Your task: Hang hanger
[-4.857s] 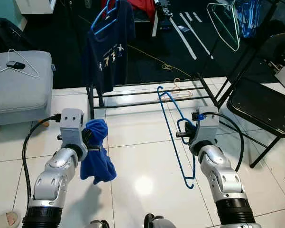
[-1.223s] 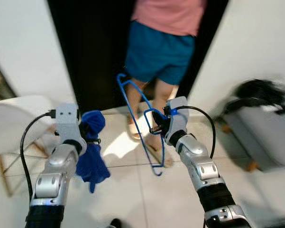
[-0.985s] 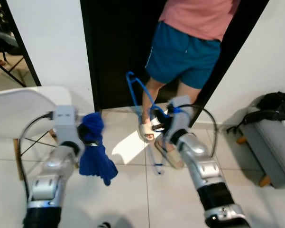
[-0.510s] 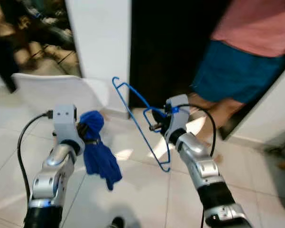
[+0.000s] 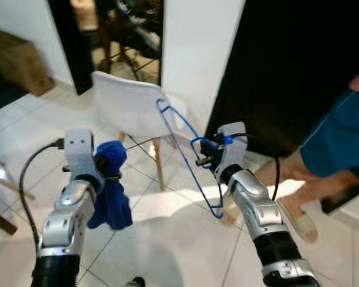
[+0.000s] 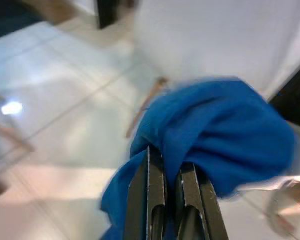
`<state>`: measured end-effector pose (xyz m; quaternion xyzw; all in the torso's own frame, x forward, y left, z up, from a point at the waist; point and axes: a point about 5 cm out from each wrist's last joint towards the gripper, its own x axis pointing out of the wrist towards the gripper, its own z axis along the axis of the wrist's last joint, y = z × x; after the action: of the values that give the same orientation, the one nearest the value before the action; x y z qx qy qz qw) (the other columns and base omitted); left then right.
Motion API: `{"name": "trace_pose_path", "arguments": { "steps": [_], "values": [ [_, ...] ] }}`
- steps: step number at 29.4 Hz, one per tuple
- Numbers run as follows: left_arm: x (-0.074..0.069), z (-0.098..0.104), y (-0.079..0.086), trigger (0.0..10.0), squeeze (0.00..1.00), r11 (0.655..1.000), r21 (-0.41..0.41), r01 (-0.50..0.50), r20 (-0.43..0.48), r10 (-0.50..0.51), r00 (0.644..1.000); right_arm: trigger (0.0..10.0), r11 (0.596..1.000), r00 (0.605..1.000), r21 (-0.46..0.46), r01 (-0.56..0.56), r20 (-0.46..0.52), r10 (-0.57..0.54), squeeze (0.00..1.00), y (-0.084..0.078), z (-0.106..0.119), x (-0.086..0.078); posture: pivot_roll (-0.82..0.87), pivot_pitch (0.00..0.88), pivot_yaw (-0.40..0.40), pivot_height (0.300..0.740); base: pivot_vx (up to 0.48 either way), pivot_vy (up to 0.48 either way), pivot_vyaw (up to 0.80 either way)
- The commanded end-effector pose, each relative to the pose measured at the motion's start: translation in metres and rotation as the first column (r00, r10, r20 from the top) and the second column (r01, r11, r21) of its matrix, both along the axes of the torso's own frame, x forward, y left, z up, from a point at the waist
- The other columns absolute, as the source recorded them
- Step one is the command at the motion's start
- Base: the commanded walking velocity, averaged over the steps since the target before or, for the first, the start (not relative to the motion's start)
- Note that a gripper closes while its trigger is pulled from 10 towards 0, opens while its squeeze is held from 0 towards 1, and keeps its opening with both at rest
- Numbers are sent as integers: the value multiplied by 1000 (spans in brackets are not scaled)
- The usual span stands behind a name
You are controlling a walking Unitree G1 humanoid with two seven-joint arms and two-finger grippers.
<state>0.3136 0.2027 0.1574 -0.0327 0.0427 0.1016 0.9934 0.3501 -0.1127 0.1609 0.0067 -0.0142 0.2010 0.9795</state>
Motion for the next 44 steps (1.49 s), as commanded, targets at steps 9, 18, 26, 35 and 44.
{"name": "trace_pose_path", "arguments": {
  "steps": [9, 18, 26, 35, 44],
  "values": [
    [1, 2, -20, 10000, 0, 983, -141, 116, -21, -120, 993, 10000, 1000, 1000, -4, -8, -12, 8, 0, -1, -1, 2, 19, 180, -94, 740, 0, 0, 800],
    [-3, 15, -19, 10000, 0, 993, -15, 113, 66, -112, 991, 10000, 998, 998, 49, -45, 36, 44, 0, 2, 9, 1, 21, 154, -83, 740, 0, 0, 800],
    [-2, 26, -26, 10000, 0, 990, 28, 141, 92, -143, 985, 10000, 986, 986, 71, -150, 80, 145, 0, 13, 17, -5, 21, 141, -80, 740, 0, 0, 800],
    [-5, 38, -16, 10000, 0, 996, 85, 32, 197, -48, 979, 10000, 965, 962, 12, -262, 84, 260, 0, 21, 15, -10, 25, 126, -95, 740, 0, 0, 356],
    [-4, 69, -6, 10000, 0, 991, 130, -45, 342, -2, 940, 10000, 963, 953, -35, -267, 135, 270, 0, 24, 25, -6, 29, 142, -100, 740, 32, 0, 0]
  ]
}}
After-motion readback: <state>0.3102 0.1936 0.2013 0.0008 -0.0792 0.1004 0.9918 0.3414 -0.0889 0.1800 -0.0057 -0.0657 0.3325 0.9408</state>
